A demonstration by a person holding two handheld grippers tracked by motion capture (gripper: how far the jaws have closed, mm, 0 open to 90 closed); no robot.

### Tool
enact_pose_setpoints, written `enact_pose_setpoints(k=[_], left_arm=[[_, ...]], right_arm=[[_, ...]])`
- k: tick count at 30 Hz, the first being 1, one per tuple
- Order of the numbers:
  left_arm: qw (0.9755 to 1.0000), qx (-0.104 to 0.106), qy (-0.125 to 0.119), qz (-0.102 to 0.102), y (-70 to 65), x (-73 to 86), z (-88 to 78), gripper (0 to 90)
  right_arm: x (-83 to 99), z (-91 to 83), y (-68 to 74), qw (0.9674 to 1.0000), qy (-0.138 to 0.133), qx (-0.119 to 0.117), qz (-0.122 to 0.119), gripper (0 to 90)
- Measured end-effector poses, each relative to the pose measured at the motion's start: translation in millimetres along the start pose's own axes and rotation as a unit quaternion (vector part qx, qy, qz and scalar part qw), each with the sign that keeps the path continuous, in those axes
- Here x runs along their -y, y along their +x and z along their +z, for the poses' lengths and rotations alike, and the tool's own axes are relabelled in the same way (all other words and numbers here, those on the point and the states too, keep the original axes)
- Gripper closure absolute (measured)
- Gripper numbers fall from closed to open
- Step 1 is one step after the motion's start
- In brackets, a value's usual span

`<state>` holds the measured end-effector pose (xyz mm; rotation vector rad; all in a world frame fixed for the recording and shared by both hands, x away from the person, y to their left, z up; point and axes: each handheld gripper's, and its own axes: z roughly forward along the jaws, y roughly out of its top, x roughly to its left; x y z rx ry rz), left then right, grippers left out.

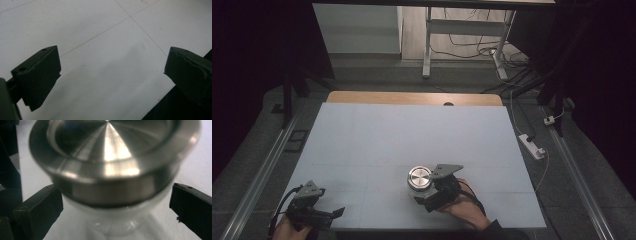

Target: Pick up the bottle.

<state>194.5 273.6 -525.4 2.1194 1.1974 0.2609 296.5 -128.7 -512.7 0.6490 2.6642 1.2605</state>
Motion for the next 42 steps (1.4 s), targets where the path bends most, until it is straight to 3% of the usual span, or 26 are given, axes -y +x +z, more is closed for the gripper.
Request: enact_pose_setpoints(k=[5,11,16,33,42], left_arm=[[1.0000,0.000,0.000,0.000,-0.2,0.0,0.0,1.3],[1.0000,0.000,0.001,0.001,-0.4,-0.1,0.2,1.3],[1.0000,-0.001,0.001,0.003,-0.7,-0.1,0.2,1.3],[1.0000,-0.002,0.003,0.007,-1.6,-0.3,0.5,1.4],[1.0000,-0.003,0.004,0.007,-1.5,-0.4,0.6,1.3]], right_arm=[[-2.0,5.5,2.8,0.9997,-0.004,0.009,-0.022,0.1],[-4.1,3.7,2.5,0.9986,-0.044,0.006,-0.030,8.0],[-3.7,2.5,2.2,0.9974,-0.050,0.000,-0.052,14.6],[-7.0,-1.4,5.0,0.9981,-0.036,0.011,-0.048,15.1],[-15.3,-10.7,5.8,0.9982,-0.050,0.012,-0.032,15.1]])
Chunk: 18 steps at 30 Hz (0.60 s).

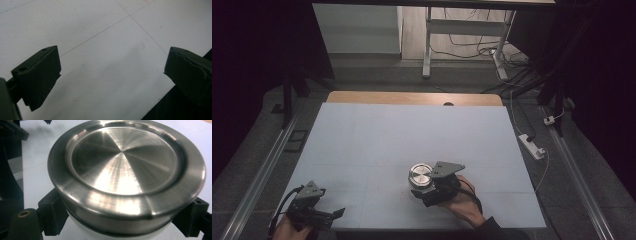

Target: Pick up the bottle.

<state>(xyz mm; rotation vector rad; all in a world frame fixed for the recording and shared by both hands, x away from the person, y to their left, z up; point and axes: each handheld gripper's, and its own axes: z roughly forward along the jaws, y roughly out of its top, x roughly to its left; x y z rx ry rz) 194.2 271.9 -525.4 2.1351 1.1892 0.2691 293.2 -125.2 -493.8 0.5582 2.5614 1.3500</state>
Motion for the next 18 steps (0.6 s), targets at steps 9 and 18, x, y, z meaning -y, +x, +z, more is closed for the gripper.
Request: enact_pose_setpoints(k=[9,18], left_arm=[[1.0000,0.001,-0.001,-0.002,0.3,0.1,-0.1,1.3],[1.0000,0.002,-0.002,-0.005,1.1,0.2,-0.4,1.2]], right_arm=[[-13.2,-6.6,-6.1,0.9998,-0.014,0.002,0.012,15.1],[-27.2,-3.2,-8.6,0.9998,-0.018,-0.003,0.012,15.0]])
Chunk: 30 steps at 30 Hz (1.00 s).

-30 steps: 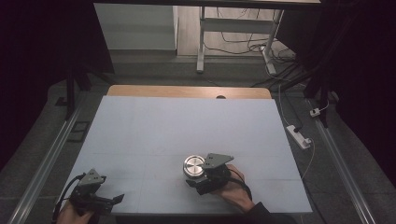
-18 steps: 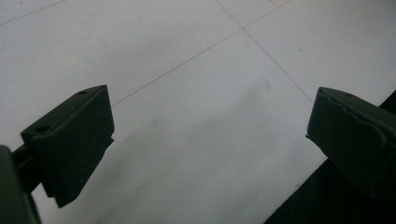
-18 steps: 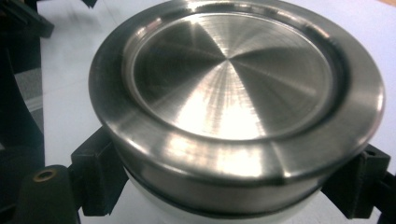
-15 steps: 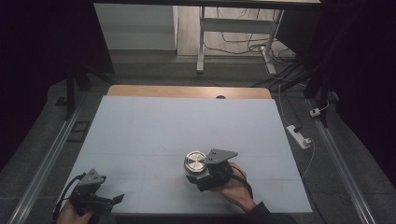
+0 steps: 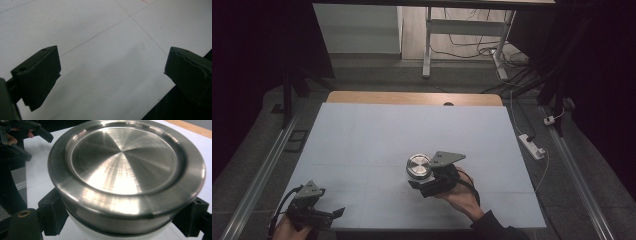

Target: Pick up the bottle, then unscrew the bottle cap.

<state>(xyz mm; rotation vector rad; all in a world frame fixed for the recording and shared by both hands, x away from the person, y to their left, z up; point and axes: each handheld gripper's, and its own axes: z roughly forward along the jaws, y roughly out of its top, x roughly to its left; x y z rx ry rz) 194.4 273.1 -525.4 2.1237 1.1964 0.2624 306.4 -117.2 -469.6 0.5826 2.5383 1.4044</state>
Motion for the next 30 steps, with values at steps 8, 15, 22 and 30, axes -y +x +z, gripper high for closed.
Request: enact_pose_setpoints(k=[8,15,22,30], left_arm=[[1.0000,0.000,-0.003,-0.005,1.1,0.2,-0.7,0.0],[0.9997,0.005,-0.013,-0.019,4.6,0.9,-2.9,0.0],[0.9982,0.031,-0.047,-0.020,4.3,-2.5,-6.1,0.0],[0.9942,0.073,-0.078,0.011,-3.1,-17.7,-6.3,0.0]], right_arm=[[-8.6,5.3,3.0,1.0000,-0.001,0.000,-0.006,15.1],[-9.4,4.7,3.1,1.0000,0.001,0.001,-0.007,15.1],[-8.6,4.9,2.6,0.9999,0.005,0.002,-0.012,15.0],[-8.9,3.8,3.6,0.9999,0.004,0.002,-0.016,15.0]])
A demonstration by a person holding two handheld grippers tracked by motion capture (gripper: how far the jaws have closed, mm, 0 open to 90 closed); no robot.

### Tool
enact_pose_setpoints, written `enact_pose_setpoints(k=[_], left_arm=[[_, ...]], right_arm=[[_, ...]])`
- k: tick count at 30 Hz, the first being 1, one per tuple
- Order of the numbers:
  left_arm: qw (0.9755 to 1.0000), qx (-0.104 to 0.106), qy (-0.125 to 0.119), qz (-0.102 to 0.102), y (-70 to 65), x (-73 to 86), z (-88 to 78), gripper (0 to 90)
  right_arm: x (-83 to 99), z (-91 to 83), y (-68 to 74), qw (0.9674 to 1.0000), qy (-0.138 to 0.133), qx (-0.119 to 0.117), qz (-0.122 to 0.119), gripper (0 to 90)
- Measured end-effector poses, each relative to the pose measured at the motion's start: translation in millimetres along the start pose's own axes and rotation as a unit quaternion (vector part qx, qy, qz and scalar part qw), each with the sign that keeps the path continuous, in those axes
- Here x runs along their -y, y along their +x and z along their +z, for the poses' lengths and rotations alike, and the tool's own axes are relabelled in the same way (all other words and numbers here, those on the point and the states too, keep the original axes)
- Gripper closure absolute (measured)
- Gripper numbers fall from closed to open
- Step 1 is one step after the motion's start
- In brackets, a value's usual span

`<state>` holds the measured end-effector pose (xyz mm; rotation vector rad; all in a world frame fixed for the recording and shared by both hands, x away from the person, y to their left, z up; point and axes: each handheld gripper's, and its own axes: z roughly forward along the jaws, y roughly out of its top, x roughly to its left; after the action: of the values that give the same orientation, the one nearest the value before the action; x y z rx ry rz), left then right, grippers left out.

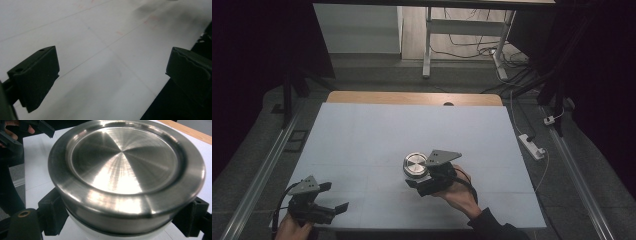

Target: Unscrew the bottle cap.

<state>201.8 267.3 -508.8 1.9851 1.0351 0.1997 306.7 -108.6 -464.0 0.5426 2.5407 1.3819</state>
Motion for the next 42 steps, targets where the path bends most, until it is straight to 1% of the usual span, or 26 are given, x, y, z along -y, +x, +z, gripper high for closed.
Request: enact_pose_setpoints(k=[3,5,10,16,18,21,29,34,37,42], left_arm=[[0.9997,0.015,-0.012,0.018,-2.9,-6.9,3.3,0.0],[0.9993,0.027,-0.015,0.023,-3.7,-11.2,5.8,0.0],[0.9981,0.044,-0.021,0.039,-4.8,-22.8,10.9,0.0],[0.9960,0.056,-0.028,0.064,-8.8,-45.4,17.7,0.0],[0.9951,0.063,-0.029,0.070,-10.3,-53.8,21.1,0.0],[0.9937,0.073,-0.025,0.081,-12.7,-65.2,27.3,0.0],[0.9906,0.079,-0.008,0.111,-20.1,-89.7,42.9,0.0],[0.9886,0.081,-0.004,0.127,-26.2,-106.0,51.0,0.0],[0.9862,0.089,-0.004,0.140,-30.0,-116.0,56.0,0.0],[0.9806,0.106,-0.005,0.165,-37.0,-133.0,65.1,0.0]], right_arm=[[-0.1,-0.6,-0.2,1.0000,-0.002,-0.001,0.001,15.0],[0.0,-0.6,-0.1,1.0000,-0.002,-0.002,0.001,15.0],[0.1,-1.0,0.3,1.0000,-0.003,-0.002,0.001,15.0],[-0.5,-2.1,0.5,1.0000,-0.004,-0.003,0.000,15.1],[-0.7,-2.4,0.6,1.0000,-0.005,-0.004,0.000,15.0],[-0.8,-2.9,0.8,1.0000,-0.006,-0.004,-0.001,15.0],[-0.8,-3.2,0.9,1.0000,-0.005,-0.004,-0.003,15.1],[-0.8,-2.9,1.0,1.0000,-0.005,-0.007,-0.004,15.1],[-0.5,-2.8,0.8,0.9999,-0.006,-0.011,-0.003,15.1],[-0.3,-2.9,1.0,0.9999,-0.004,-0.016,-0.006,15.1]])
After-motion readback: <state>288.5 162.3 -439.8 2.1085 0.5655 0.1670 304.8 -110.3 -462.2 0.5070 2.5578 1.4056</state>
